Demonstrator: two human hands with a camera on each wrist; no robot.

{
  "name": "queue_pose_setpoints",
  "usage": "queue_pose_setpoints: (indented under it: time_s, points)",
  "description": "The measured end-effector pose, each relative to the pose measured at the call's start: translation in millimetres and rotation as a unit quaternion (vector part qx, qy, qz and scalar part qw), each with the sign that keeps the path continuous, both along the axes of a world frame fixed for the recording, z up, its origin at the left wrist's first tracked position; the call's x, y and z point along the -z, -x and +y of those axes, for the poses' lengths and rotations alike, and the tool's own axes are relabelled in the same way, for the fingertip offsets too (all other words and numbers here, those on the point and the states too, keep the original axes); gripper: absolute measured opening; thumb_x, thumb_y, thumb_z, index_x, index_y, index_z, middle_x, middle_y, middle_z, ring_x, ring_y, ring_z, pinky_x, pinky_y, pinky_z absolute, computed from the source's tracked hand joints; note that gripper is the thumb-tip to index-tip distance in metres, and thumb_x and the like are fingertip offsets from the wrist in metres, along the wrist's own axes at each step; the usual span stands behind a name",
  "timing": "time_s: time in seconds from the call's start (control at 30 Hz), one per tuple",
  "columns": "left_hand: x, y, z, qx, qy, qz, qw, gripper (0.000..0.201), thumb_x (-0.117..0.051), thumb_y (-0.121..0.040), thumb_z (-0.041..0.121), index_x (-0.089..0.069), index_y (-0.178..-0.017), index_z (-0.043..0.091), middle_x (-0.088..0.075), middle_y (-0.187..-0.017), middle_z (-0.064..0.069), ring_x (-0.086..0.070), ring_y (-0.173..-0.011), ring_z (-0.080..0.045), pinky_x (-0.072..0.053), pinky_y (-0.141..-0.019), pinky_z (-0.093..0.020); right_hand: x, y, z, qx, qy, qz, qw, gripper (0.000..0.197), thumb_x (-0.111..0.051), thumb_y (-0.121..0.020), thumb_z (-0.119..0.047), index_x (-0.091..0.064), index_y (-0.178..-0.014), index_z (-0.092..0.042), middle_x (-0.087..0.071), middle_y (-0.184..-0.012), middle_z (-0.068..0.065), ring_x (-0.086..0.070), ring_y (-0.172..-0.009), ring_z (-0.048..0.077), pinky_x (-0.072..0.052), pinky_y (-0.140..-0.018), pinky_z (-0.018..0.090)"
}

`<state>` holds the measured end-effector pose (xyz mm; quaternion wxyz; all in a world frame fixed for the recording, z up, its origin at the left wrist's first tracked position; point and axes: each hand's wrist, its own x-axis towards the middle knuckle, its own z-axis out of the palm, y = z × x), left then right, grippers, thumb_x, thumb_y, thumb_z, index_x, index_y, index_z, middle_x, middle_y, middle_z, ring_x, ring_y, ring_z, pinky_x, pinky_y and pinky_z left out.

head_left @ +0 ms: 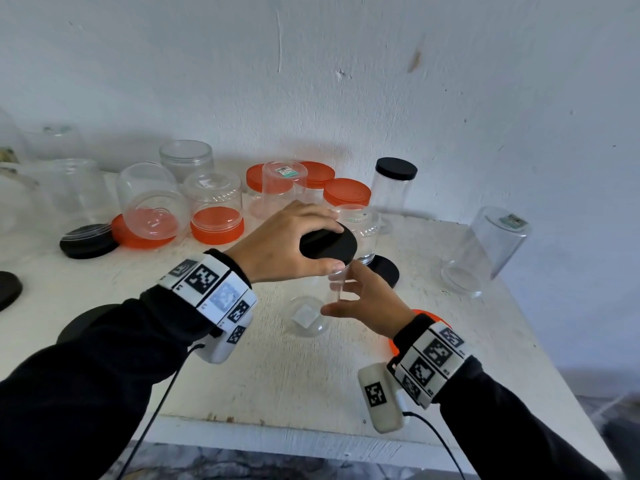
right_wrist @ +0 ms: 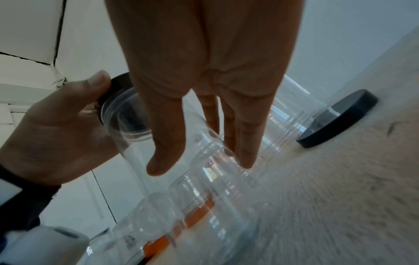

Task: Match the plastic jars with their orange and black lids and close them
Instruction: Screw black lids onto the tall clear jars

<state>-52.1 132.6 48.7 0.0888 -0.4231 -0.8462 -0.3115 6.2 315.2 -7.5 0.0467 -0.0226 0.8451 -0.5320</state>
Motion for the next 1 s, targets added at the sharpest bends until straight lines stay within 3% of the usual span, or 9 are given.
queue_pose_setpoints:
  time_s: [0.13,0.23,0.33,0.43,0.57,0.63,0.83,1.0]
  points:
    - [0.9,-3.9,-0.7,0.000,-0.008,-0.020,1.000,0.075,-0.053,-0.065,0.066,-0.051,-0.128,0.025,-0.045,-0.136,0.009,-0.032,-0.127,-0.005,-0.024,-0.099,-0.013,-5.4,2.2,5.4,-0.028,-0.025,-0.024,0.999,0.072,-0.083,-0.067,-0.021,-0.042,-0.126,-0.015,-0.051,-0.125,-0.004,-0.052,-0.118,0.012,-0.047,-0.094,0.026]
    - [7.4,-7.7,-10.7,-0.008,-0.065,-0.092,0.994,0.093,-0.062,-0.059,0.065,-0.035,-0.138,0.026,-0.036,-0.141,0.011,-0.032,-0.128,0.000,-0.025,-0.098,-0.007,-36.1,4.2,19.2,-0.038,-0.041,0.011,0.998,0.091,-0.084,-0.055,-0.046,-0.039,-0.130,-0.021,-0.048,-0.131,-0.006,-0.049,-0.121,0.012,-0.044,-0.100,0.033]
    - [19.6,-13.8,-21.1,-0.036,-0.133,-0.184,0.973,0.109,-0.075,-0.054,0.059,-0.020,-0.143,0.028,-0.029,-0.142,0.016,-0.034,-0.125,0.005,-0.028,-0.099,-0.011,-88.1,2.1,24.6,-0.045,-0.052,0.079,0.994,0.084,-0.076,-0.048,-0.050,-0.043,-0.123,-0.031,-0.050,-0.130,-0.007,-0.052,-0.118,0.010,-0.046,-0.096,0.032]
    - [30.2,-20.0,-18.9,-0.044,-0.167,-0.263,0.949,0.114,-0.086,-0.055,0.043,-0.014,-0.143,0.027,-0.030,-0.135,0.017,-0.035,-0.122,0.001,-0.032,-0.105,-0.025,-124.3,3.6,11.4,-0.108,-0.169,0.104,0.974,0.070,-0.079,-0.063,-0.039,-0.048,-0.125,-0.032,-0.051,-0.130,-0.011,-0.053,-0.114,0.007,-0.046,-0.089,0.024]
    - [38.1,-19.7,-8.8,-0.030,-0.201,-0.288,0.936,0.111,-0.079,-0.048,0.048,-0.019,-0.138,0.027,-0.037,-0.134,0.014,-0.037,-0.124,0.002,-0.035,-0.101,-0.024,-136.6,13.2,-17.8,-0.200,-0.383,0.097,0.897,0.077,-0.073,-0.074,-0.042,-0.035,-0.140,-0.029,-0.040,-0.140,-0.009,-0.041,-0.123,0.011,-0.034,-0.095,0.021]
    - [41.6,-18.1,-5.3,-0.042,-0.209,-0.285,0.935,0.107,-0.078,-0.047,0.050,-0.024,-0.136,0.025,-0.041,-0.134,0.008,-0.041,-0.123,-0.002,-0.036,-0.100,-0.023,-137.9,17.7,-27.3,-0.222,-0.435,0.096,0.867,0.080,-0.072,-0.075,-0.044,-0.031,-0.142,-0.027,-0.040,-0.141,-0.007,-0.037,-0.128,0.012,-0.032,-0.101,0.025]
    - [44.8,-14.5,-2.7,-0.053,-0.220,-0.292,0.929,0.092,-0.086,-0.053,0.035,-0.041,-0.132,0.023,-0.054,-0.126,0.006,-0.049,-0.118,-0.008,-0.038,-0.097,-0.022,-150.0,21.3,-38.9,-0.247,-0.471,0.075,0.844,0.076,-0.076,-0.074,-0.031,-0.037,-0.139,-0.032,-0.043,-0.124,-0.009,-0.039,-0.120,0.012,-0.037,-0.097,0.028]
    - [43.5,-13.4,-5.1,-0.040,-0.222,-0.300,0.927,0.088,-0.087,-0.052,0.035,-0.042,-0.127,0.030,-0.054,-0.127,0.008,-0.048,-0.120,-0.007,-0.037,-0.102,-0.025,-151.9,22.4,-41.0,-0.269,-0.483,0.063,0.831,0.077,-0.075,-0.073,-0.024,-0.036,-0.139,-0.035,-0.040,-0.131,-0.004,-0.038,-0.123,0.015,-0.038,-0.102,0.035]
